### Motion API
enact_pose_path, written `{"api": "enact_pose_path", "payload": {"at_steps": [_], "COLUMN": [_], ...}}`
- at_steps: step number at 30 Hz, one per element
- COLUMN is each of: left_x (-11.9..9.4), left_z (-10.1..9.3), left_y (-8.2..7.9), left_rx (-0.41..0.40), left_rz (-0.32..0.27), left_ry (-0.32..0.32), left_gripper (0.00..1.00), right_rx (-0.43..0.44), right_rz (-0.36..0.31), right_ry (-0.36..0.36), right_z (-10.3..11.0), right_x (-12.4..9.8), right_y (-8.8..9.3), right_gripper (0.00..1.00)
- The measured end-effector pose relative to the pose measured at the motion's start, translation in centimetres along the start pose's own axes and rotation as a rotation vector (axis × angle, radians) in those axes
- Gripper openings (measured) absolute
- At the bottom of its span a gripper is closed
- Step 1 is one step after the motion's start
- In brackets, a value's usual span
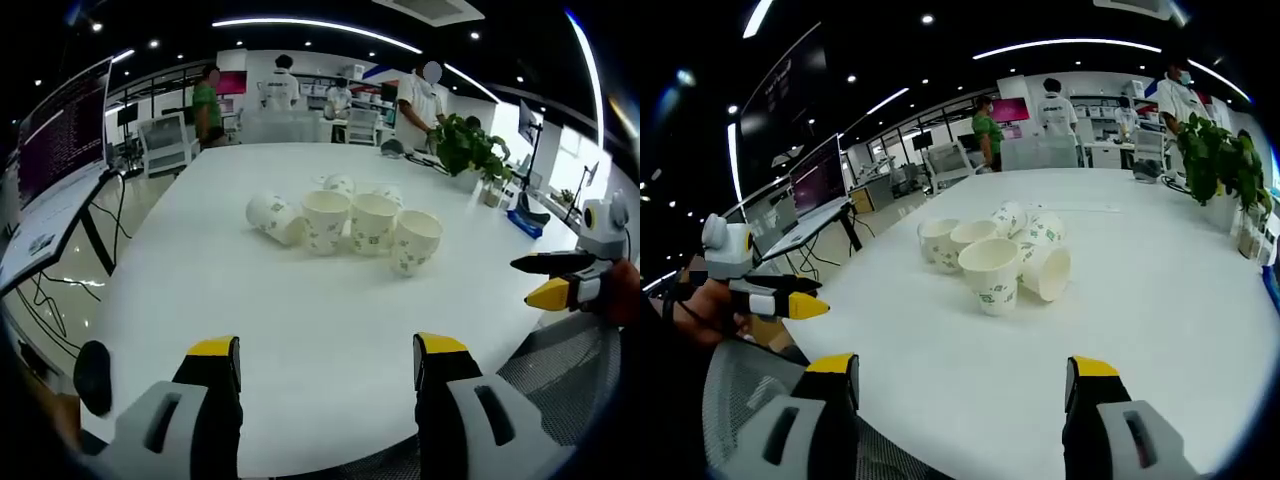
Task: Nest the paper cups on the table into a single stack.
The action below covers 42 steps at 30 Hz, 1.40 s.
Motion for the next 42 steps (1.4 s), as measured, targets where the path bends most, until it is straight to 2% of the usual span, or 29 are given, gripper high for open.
{"api": "enact_pose_path", "payload": {"at_steps": [42], "left_x": [-0.01], "left_z": [-0.15], "left_y": [-0.04], "left_rx": [0.009], "left_rz": [0.002], "left_ry": [0.002], "left_gripper": [0.69], "right_rx": [-0.001], "right_rz": [0.008], "right_ry": [-0.003], "right_z": [0.04], "right_x": [0.07], "right_y": [0.08], "right_gripper": [0.86]}}
Point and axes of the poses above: the point that each gripper's makers call its tool centre point, and the gripper's own axes: x roughly forward along the fingers, z roughly to its left, y roughly out of its underside, the point moved 9 cm from there along -x, roughly backward along the fingers, and after that the axes turned 3 degrees about y, right-handed, at the moved point
